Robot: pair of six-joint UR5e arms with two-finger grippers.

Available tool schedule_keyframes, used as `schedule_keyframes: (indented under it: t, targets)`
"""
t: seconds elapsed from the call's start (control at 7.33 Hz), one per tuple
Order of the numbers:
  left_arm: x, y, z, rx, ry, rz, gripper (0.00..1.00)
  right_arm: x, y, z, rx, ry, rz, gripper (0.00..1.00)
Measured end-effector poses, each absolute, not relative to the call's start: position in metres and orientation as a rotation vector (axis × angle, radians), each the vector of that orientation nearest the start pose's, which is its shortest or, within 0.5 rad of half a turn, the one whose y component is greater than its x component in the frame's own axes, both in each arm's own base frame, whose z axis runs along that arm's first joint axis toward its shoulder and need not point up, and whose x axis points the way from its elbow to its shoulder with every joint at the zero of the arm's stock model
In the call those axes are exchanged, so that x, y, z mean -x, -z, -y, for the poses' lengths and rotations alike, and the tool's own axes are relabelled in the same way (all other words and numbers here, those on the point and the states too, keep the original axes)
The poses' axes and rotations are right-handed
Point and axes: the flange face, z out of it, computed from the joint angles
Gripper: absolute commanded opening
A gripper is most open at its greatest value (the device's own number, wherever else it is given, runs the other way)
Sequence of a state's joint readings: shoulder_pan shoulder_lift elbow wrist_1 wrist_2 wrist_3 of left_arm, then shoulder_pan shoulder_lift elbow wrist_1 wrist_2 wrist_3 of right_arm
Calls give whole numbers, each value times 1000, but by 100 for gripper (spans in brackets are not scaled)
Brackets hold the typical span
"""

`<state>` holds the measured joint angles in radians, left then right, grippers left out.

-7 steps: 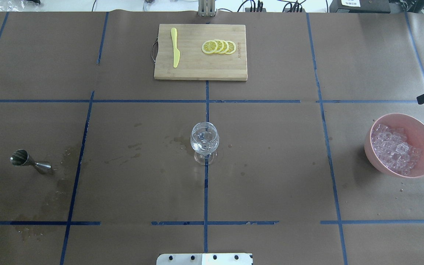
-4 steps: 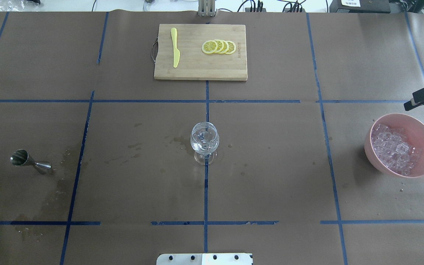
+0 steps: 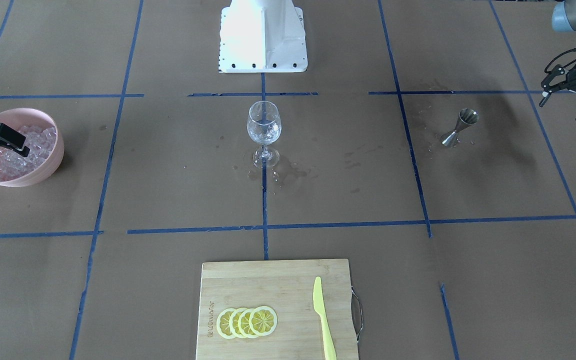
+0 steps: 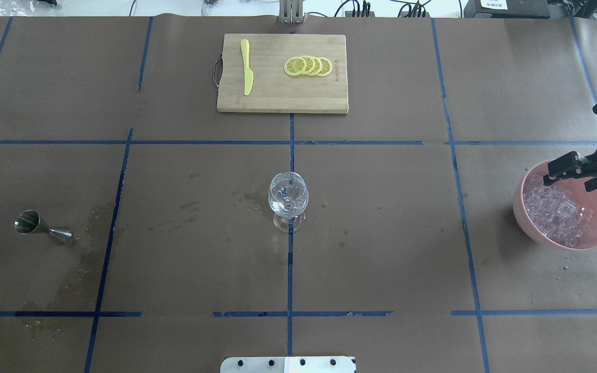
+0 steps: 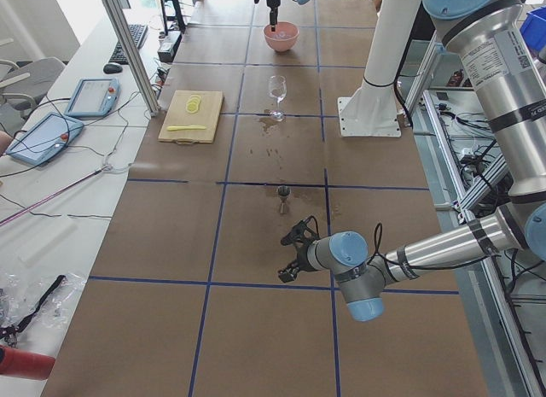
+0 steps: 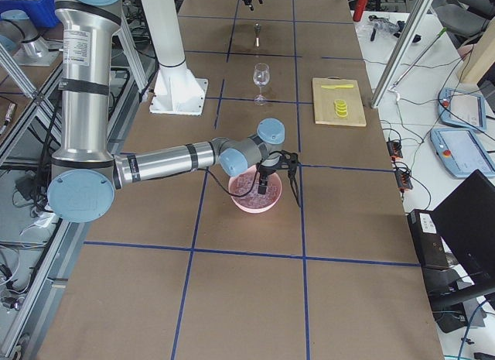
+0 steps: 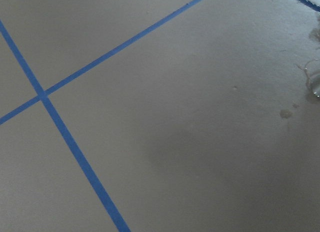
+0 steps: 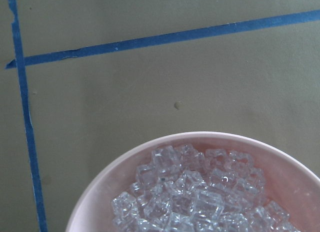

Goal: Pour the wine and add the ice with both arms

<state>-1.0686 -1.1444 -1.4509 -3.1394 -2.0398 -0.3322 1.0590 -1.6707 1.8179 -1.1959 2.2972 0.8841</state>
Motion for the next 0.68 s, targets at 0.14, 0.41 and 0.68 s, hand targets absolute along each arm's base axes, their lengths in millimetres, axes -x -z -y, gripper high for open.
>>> schedule_keyframes:
  t: [0.14,0.41,0.68]
  targets:
    - [-60,-714,299,-745,-379,-795,100,173,-549,433,80,-189,864,95]
    - [-59,-713,302,-746,-370,-793,100,178,-563,418,116,-242,846,83]
    - [-60,-711,304,-751,-369,-795,100,182,-572,408,151,-273,829,50]
